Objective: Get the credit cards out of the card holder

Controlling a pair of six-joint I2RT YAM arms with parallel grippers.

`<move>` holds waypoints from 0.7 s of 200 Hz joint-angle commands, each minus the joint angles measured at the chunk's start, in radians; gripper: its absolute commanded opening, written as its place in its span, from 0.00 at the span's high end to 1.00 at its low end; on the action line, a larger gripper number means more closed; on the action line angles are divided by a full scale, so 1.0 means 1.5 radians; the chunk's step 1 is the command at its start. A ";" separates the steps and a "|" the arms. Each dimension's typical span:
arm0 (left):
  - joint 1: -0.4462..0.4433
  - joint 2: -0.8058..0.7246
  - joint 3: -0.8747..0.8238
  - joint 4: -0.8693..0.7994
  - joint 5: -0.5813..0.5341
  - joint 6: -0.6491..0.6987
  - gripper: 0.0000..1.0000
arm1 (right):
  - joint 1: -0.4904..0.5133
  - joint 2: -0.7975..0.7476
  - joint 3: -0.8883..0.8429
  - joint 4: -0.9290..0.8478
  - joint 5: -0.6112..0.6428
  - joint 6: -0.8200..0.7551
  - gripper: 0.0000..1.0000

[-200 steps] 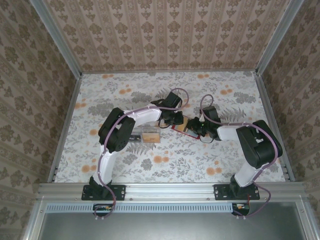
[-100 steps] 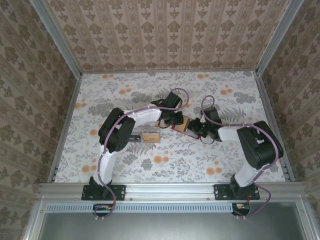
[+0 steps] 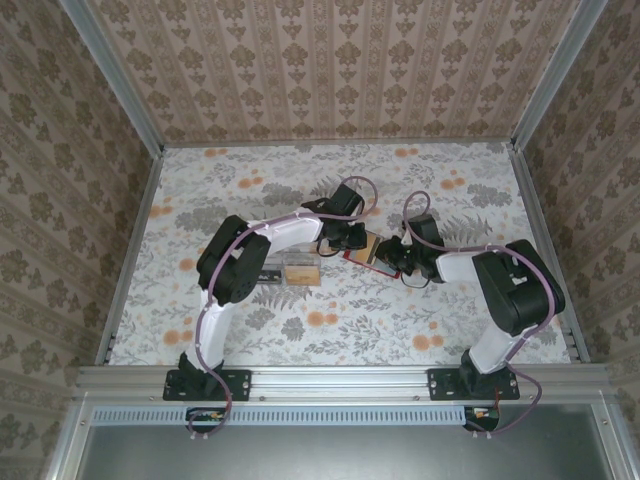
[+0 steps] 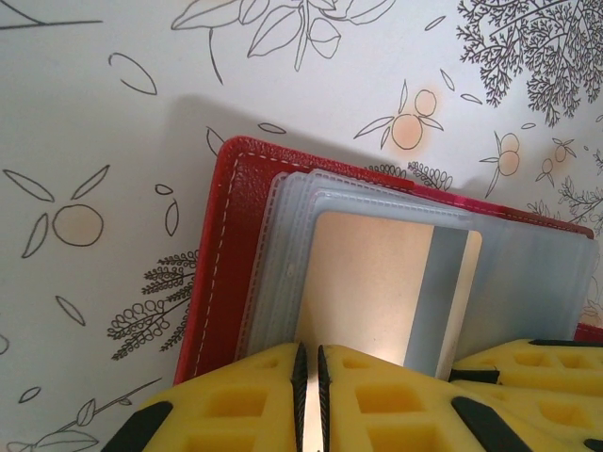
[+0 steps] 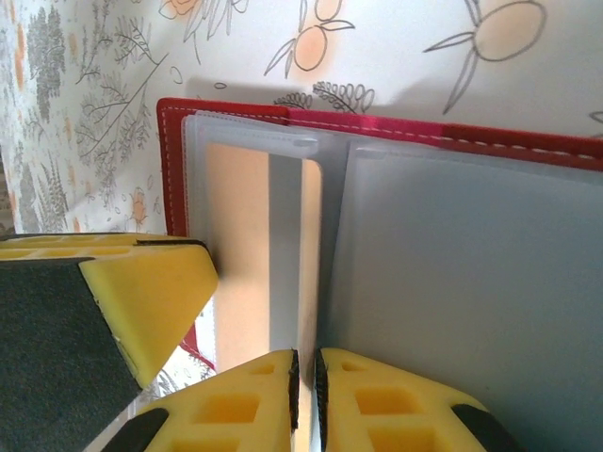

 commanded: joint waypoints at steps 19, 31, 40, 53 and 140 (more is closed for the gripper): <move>-0.001 0.024 0.002 -0.038 0.009 -0.006 0.85 | -0.002 0.030 0.013 0.013 -0.024 0.015 0.83; -0.001 0.025 0.003 -0.040 0.009 -0.004 0.84 | -0.002 0.029 0.012 0.013 -0.023 0.015 0.86; -0.001 0.026 0.005 -0.042 0.008 -0.004 0.84 | -0.002 0.028 0.012 0.011 -0.022 0.015 0.90; -0.001 0.025 0.004 -0.044 0.006 -0.004 0.84 | -0.002 0.024 0.011 0.007 -0.020 0.013 0.96; 0.014 0.037 0.003 -0.071 -0.009 -0.019 0.89 | -0.041 -0.003 -0.049 0.024 -0.024 0.006 1.00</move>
